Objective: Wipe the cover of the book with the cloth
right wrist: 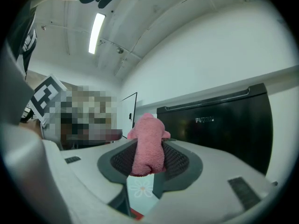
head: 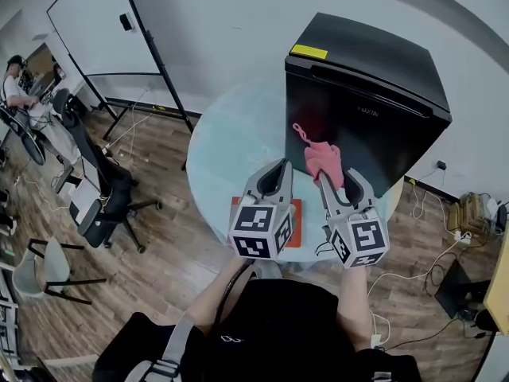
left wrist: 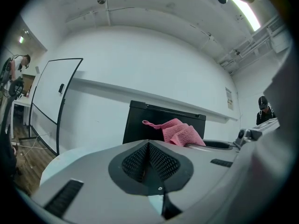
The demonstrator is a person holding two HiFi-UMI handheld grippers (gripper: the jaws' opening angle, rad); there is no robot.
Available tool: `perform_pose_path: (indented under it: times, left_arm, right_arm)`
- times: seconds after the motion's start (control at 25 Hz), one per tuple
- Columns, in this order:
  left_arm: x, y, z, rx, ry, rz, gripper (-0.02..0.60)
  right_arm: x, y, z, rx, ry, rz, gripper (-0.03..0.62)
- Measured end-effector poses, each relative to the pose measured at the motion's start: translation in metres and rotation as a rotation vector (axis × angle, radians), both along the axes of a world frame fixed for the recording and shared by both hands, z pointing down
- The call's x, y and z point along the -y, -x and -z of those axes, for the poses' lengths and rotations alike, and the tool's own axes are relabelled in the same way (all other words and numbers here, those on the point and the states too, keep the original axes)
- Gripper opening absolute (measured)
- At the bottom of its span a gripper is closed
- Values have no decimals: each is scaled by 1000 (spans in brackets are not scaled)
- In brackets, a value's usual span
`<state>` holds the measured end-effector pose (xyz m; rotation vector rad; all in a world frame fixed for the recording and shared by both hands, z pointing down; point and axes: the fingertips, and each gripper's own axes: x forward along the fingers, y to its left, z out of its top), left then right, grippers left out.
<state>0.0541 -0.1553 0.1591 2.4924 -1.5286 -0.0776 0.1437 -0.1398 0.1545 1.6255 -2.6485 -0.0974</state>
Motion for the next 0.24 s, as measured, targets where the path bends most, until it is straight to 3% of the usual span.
perform_pose_path:
  times: [0.24]
  left_arm:
    - [1,-7,-1,19,0,-27,11]
  right_arm:
    - [3,-2,-9,45,22,-14,156]
